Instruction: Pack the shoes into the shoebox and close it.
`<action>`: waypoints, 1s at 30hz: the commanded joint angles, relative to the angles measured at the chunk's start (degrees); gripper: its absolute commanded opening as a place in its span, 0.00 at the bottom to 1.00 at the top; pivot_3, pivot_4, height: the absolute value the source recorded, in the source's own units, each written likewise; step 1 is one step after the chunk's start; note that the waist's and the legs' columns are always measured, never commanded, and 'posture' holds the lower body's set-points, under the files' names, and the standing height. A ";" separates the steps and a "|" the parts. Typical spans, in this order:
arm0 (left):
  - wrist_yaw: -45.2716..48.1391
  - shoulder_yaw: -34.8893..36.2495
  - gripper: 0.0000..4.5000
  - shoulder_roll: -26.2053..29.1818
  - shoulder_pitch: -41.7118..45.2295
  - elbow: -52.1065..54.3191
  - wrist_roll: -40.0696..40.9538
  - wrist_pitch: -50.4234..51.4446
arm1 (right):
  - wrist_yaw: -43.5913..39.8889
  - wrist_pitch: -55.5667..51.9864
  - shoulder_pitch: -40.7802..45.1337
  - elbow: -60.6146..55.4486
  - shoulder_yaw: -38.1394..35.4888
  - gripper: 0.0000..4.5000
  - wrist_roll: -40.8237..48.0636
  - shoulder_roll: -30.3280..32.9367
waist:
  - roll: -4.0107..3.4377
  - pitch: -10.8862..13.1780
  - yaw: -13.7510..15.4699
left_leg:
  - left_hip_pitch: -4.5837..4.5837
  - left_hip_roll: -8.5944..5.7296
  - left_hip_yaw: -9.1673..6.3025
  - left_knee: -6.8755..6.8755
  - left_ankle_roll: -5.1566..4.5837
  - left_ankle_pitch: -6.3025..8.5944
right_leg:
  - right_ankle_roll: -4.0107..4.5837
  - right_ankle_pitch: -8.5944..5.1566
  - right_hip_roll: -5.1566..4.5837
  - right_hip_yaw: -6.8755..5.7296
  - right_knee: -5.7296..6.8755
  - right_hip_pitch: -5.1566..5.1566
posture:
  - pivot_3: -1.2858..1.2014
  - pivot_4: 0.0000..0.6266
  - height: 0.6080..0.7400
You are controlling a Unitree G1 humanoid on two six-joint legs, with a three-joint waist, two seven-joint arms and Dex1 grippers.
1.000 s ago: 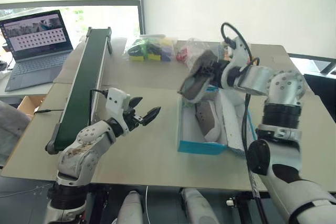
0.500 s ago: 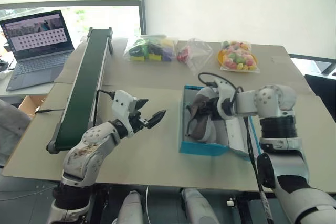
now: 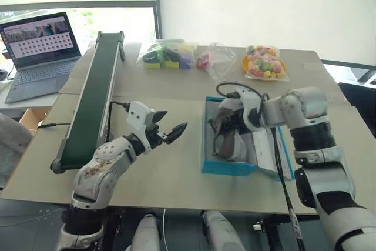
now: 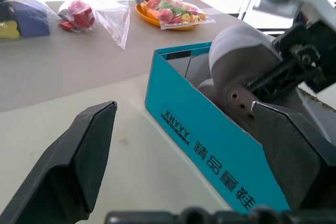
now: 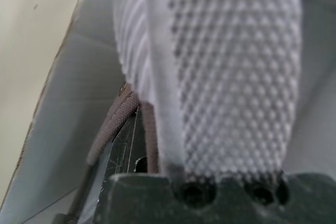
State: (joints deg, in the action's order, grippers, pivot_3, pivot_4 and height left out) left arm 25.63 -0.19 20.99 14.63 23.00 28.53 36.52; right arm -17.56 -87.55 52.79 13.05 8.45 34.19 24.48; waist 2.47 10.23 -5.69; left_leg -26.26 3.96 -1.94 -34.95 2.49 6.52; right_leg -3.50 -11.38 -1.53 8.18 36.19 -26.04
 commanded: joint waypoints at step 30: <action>2.02 0.09 1.00 0.03 1.75 -0.74 -0.45 -0.84 | 1.46 0.96 -1.50 -14.74 -11.78 0.99 -8.82 -3.48 | 0.03 -0.12 -0.77 | 0.59 -0.03 -0.01 0.24 -0.16 0.16 | -0.19 -0.42 -0.04 -0.02 -0.06 0.70 | 0.52 0.24 0.77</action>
State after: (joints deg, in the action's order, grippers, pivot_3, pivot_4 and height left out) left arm 27.03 -0.18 20.82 15.42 21.52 27.90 36.19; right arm -16.29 -86.18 50.07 1.85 -1.31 25.44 20.58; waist 2.50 10.12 -6.46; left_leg -25.76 3.91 -1.95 -34.78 2.33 6.68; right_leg -3.69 -11.79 -1.57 8.18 36.13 -25.40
